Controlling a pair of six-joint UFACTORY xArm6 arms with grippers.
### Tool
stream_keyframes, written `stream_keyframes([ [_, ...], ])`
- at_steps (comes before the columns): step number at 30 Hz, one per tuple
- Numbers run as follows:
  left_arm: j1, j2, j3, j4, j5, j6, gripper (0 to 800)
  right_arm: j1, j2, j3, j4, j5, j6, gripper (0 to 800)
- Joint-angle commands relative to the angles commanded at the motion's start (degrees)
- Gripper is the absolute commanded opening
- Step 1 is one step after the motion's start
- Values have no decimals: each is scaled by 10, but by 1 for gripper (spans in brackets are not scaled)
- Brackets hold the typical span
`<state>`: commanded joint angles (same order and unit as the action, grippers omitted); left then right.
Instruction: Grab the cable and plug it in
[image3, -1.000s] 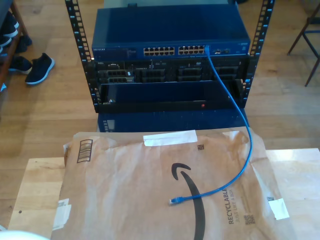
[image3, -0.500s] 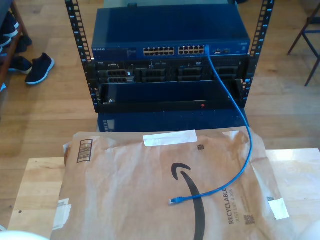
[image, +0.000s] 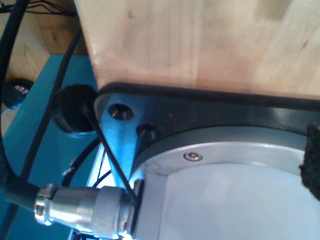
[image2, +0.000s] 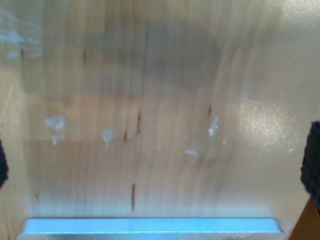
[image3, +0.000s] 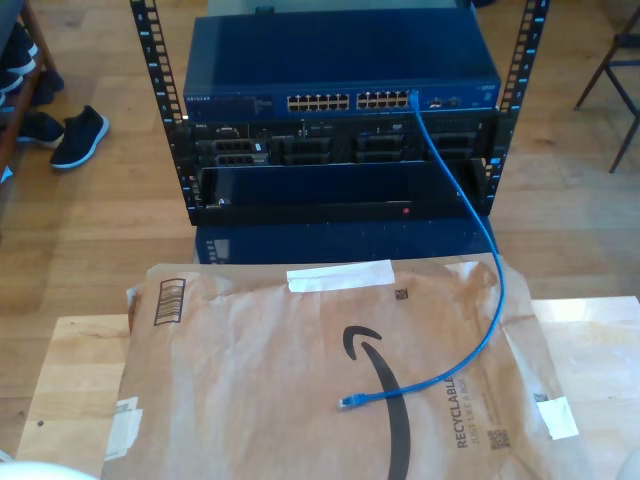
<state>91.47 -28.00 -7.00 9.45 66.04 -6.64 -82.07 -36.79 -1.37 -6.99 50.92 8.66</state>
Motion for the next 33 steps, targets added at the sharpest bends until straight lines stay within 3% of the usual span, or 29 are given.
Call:
stream_keyframes([
  [33,0,0,0,0,0,0,799,0,0,0,0,0,0,798],
])
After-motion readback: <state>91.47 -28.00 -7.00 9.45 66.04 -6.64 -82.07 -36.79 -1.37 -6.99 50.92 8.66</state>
